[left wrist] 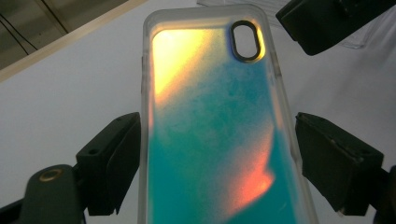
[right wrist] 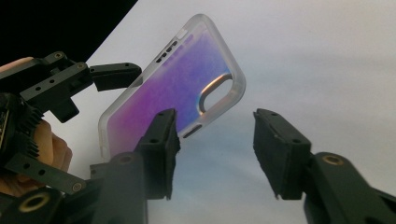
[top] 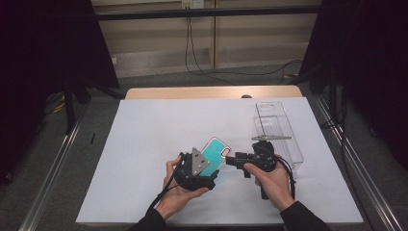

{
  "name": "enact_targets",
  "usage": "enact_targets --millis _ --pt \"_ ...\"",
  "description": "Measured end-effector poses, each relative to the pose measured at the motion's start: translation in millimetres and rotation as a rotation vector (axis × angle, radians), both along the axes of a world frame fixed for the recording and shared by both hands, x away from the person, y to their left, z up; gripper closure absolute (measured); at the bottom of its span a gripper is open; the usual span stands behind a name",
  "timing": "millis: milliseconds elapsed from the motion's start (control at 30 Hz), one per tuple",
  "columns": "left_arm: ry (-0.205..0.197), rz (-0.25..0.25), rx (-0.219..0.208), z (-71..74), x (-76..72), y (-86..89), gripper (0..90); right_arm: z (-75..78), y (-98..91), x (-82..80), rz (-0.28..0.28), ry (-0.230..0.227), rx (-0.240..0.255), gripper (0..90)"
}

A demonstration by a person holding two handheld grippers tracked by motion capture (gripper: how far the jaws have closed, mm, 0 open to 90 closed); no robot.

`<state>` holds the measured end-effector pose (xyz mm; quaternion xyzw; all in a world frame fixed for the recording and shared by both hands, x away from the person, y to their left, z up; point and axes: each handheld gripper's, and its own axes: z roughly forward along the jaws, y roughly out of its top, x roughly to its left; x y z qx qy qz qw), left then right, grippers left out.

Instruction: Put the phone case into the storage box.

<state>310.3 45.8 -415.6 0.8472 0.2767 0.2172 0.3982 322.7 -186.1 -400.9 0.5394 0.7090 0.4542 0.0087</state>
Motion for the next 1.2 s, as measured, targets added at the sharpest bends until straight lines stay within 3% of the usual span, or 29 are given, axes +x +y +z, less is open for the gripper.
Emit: enact_targets --millis 533,800,1200 --pt "0.002 -0.008 0.012 -1.9 1.9 -1.0 17.0 -0.7 7.9 12.1 -0.012 0.086 0.001 63.3" --pt "-0.002 -0.004 0.019 -3.0 1.9 -1.6 17.0 -4.5 7.7 17.7 -0.025 0.14 0.038 64.4" --pt "-0.009 -0.019 0.014 -2.7 -0.1 -3.3 17.0 -7.2 10.0 20.5 -0.036 0.17 0.072 63.5"
